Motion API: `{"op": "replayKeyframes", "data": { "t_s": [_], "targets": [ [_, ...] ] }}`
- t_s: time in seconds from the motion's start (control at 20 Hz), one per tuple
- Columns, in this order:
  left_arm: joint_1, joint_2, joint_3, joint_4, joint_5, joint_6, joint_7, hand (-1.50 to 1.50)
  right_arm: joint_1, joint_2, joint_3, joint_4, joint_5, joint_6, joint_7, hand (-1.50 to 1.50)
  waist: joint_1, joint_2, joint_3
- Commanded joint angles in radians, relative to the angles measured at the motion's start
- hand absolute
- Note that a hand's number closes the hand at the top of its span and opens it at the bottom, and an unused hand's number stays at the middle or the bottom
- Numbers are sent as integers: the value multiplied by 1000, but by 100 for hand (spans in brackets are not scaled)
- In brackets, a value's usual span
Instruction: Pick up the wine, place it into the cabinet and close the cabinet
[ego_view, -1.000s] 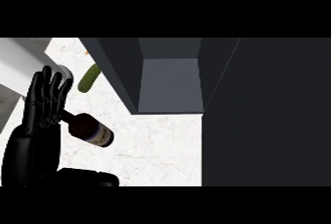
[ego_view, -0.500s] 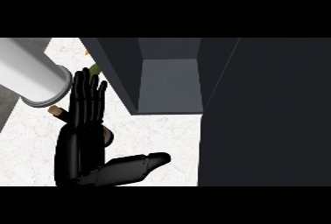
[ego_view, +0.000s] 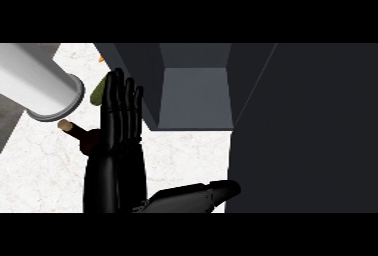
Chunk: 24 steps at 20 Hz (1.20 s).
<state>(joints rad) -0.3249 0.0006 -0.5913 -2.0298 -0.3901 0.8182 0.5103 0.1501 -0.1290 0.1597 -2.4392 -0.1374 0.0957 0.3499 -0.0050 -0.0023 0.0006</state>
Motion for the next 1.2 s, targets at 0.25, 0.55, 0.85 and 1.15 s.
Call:
{"op": "replayKeyframes", "data": {
  "t_s": [0.25, 0.55, 0.85, 1.15],
  "targets": [
    [-76, -1, -68, -74, -218, 107, 271, -150, -17, 16, 7, -68, 24, -18, 82, -150, 3, -2, 0],
    [-22, 0, 36, -129, -240, -8, 281, -150, -71, 11, 4, -150, 10, -56, 215, -150, 3, 0, -1],
    [109, 32, 53, -295, -278, -71, 305, -150, -81, -1, -27, -106, 1, -22, 173, -150, 5, 0, 0],
    [113, 61, 158, -271, -186, -99, 261, -150, -184, 28, 36, -154, 83, -101, 301, -150, 5, 1, -2]
  ]
}}
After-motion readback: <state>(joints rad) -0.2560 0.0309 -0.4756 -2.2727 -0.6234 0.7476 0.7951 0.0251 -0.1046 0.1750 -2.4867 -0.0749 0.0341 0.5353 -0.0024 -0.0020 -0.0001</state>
